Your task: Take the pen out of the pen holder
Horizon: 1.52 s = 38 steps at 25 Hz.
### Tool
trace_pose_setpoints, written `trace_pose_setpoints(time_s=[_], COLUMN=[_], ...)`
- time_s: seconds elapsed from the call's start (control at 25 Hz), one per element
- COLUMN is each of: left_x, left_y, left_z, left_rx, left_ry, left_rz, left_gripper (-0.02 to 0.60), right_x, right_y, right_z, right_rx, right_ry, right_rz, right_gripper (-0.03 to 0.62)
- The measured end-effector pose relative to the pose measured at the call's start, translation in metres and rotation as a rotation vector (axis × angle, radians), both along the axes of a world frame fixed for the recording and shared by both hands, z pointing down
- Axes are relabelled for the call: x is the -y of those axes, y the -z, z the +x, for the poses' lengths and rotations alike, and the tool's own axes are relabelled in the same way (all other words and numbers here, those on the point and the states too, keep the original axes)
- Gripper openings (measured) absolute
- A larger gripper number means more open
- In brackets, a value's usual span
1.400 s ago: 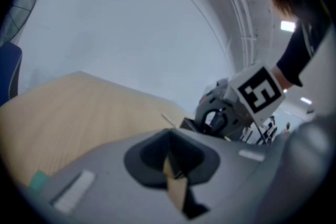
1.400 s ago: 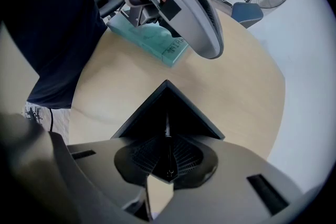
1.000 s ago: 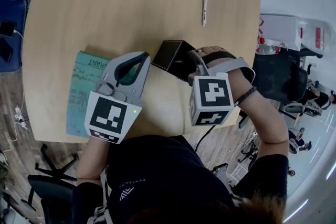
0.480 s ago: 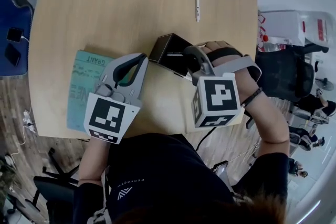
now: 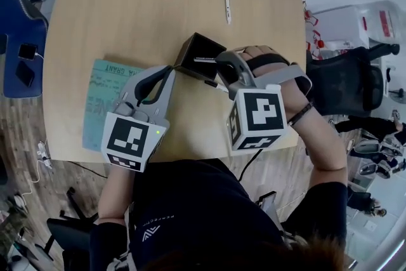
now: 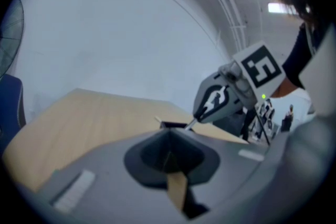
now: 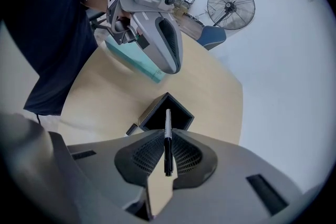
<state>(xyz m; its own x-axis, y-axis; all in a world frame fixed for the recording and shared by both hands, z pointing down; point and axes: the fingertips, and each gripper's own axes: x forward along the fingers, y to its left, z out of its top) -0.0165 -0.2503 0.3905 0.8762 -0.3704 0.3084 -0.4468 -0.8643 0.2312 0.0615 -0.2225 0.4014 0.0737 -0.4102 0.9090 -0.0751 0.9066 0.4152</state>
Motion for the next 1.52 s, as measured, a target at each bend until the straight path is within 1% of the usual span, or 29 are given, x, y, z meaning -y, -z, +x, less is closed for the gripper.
trace_pose_setpoints(time_s=[0.32,0.68,0.8,1.0,1.12,1.36,1.52], left_x=[-0.015,-0.029,-0.031,-0.04,-0.043,-0.049,-0.051], left_y=[0.007,0.014,0.014,0.014,0.014,0.012,0.011], left_z=[0.0,0.001,0.002,0.006,0.007,0.01,0.01], left_rx=[0.019,0.036,0.038,0.044,0.047,0.042,0.043], left_ry=[0.022,0.037,0.044,0.041,0.042,0.059,0.069], left_rz=[0.037,0.067,0.073,0.082,0.082,0.084,0.088], left_gripper=[0.008,0.008,0.008,0.008,0.008,0.008,0.006], right_x=[-0.012,-0.031,-0.037,-0.049,-0.059,-0.078,-0.089], right_y=[0.01,0.019,0.022,0.031,0.032,0.026,0.022], right_z=[0.0,0.009,0.013,0.021,0.024,0.029,0.032], right_rx=[0.06,0.218,0.285,0.442,0.517,0.623,0.718], right_ry=[-0.062,-0.225,-0.289,-0.433,-0.495,-0.598,-0.677], right_rz=[0.113,0.238,0.274,0.356,0.395,0.429,0.443], right_gripper=[0.037,0.037,0.037,0.037,0.037,0.035,0.035])
